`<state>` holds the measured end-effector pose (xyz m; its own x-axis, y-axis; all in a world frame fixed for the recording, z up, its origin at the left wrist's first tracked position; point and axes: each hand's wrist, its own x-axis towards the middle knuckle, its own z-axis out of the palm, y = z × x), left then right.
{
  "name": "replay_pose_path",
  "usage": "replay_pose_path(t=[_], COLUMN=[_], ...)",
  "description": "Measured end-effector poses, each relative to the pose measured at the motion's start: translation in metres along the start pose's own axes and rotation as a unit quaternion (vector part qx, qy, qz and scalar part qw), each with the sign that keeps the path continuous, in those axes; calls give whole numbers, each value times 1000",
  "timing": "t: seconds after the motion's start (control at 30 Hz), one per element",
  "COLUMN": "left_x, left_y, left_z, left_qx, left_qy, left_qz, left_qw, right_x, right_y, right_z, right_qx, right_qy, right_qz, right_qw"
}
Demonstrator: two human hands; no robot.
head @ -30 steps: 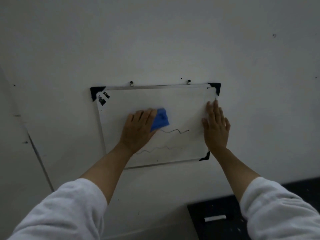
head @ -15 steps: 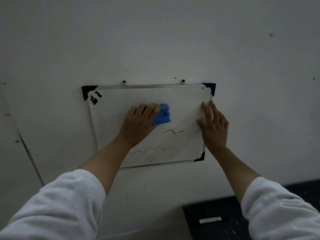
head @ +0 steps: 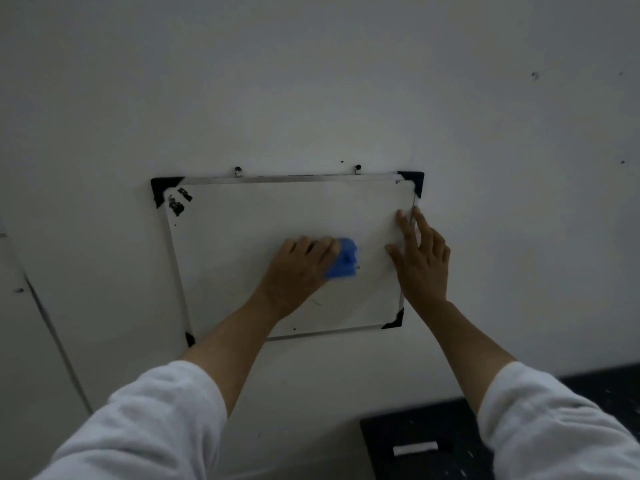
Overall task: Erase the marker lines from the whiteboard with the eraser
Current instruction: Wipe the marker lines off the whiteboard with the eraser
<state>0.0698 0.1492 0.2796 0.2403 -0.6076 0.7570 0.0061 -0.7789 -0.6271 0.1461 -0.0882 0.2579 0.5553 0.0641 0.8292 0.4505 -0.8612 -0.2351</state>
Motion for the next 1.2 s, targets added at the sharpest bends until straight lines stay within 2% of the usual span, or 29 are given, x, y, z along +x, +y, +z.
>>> replay_pose_path(t=[0.1, 0.17, 0.2, 0.27, 0.33, 0.37, 0.4, 0.53, 0.63, 0.73, 0.87, 0.93, 0.97, 1.1, 1.2], left_x=[-25, -18, -9, 16, 37, 40, 39, 7, -12, 5, 56, 58, 52, 5, 10], left_y=[14, 8, 4, -3, -4, -1, 3, 27, 37, 25, 7, 14, 22, 53, 43], left_z=[4, 5, 5, 5, 5, 5, 5, 10, 13, 14, 13, 14, 14, 18, 21], left_qx=[-24, -37, -33, -18, -12, -10, -9, -25, -39, -40, -12, -1, -3, -33, -46], left_qy=[-21, -12, -1, 22, 22, 14, 9, 7, -13, 6, 15, 11, 11, -7, -6], left_qz=[140, 152, 129, 26, -82, -104, -95, 52, 123, 143, -7, -36, -24, 108, 143], left_qw=[990, 988, 991, 999, 996, 994, 995, 998, 992, 989, 1000, 999, 1000, 994, 989], right_x=[1, 3, 3, 3, 3, 4, 4, 5, 11, 18, 18, 17, 17, 18, 19], right_y=[1, 1, 2, 2, 2, 1, 2, 11, 21, 25, 25, 26, 27, 32, 33], right_z=[-3, -4, -4, -5, -4, -4, -4, -6, -17, -26, -27, -25, -24, -22, -20], right_qx=[0, -6, -5, 0, -1, -4, -7, -14, -43, -25, 13, 30, 37, 52, 59], right_qy=[-3, -5, -6, -10, -10, -8, -2, 57, 47, 19, 2, -2, -6, -26, -34], right_qz=[-6, -9, -11, -13, -12, -14, -18, -61, -87, -36, 47, 85, 102, 141, 147], right_qw=[1000, 1000, 1000, 1000, 1000, 1000, 1000, 996, 994, 999, 999, 996, 994, 988, 987])
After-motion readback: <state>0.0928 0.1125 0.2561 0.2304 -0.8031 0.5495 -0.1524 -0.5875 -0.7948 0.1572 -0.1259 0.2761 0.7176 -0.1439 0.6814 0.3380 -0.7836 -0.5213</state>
